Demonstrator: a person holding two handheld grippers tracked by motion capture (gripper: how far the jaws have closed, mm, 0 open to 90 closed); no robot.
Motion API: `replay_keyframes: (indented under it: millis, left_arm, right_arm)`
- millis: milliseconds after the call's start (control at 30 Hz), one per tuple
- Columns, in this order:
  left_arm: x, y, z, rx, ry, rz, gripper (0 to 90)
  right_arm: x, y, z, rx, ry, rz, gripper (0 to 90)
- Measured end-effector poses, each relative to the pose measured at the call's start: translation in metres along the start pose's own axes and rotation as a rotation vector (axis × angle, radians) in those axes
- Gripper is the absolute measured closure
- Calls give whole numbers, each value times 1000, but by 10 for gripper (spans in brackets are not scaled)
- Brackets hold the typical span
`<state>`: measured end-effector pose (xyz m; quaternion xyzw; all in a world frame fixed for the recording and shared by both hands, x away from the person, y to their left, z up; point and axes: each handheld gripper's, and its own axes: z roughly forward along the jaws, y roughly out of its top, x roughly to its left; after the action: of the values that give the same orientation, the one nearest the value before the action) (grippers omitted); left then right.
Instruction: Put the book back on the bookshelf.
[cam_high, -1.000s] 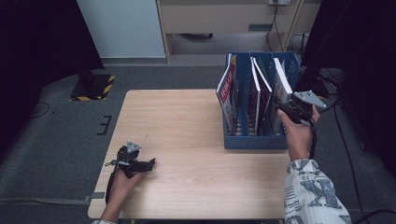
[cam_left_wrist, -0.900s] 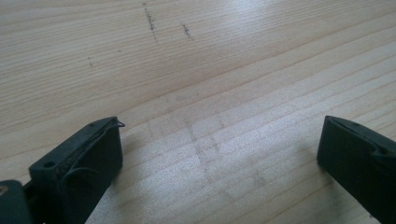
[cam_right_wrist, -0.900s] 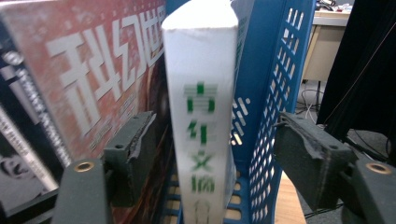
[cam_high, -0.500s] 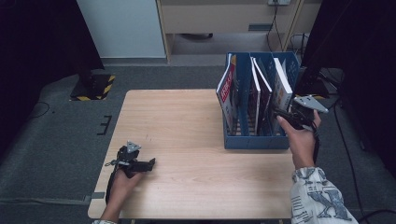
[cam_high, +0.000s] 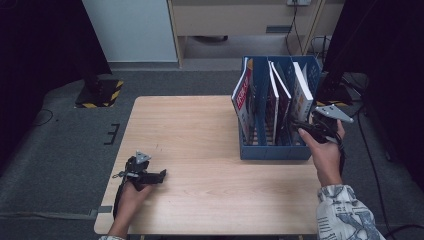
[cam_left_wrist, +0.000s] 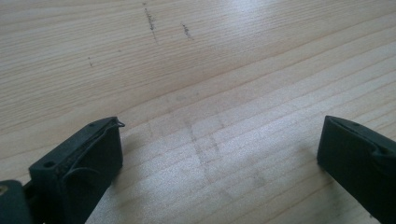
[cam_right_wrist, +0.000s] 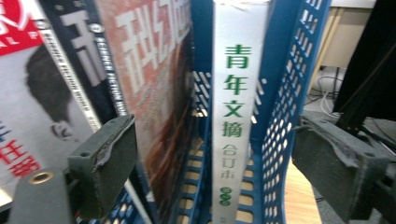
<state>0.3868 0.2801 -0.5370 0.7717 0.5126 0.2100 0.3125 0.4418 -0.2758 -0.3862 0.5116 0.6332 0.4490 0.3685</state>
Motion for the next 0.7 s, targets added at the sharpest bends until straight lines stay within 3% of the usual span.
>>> replay_keyframes:
  millis: [433,700]
  left_arm:
    - [0,0,0,0,0,0,0]
    - [0,0,0,0,-1,0,0]
  right_arm:
    - [7,-6,-12,16,67,-2,85]
    - [12,-16,-26,9,84,2,80]
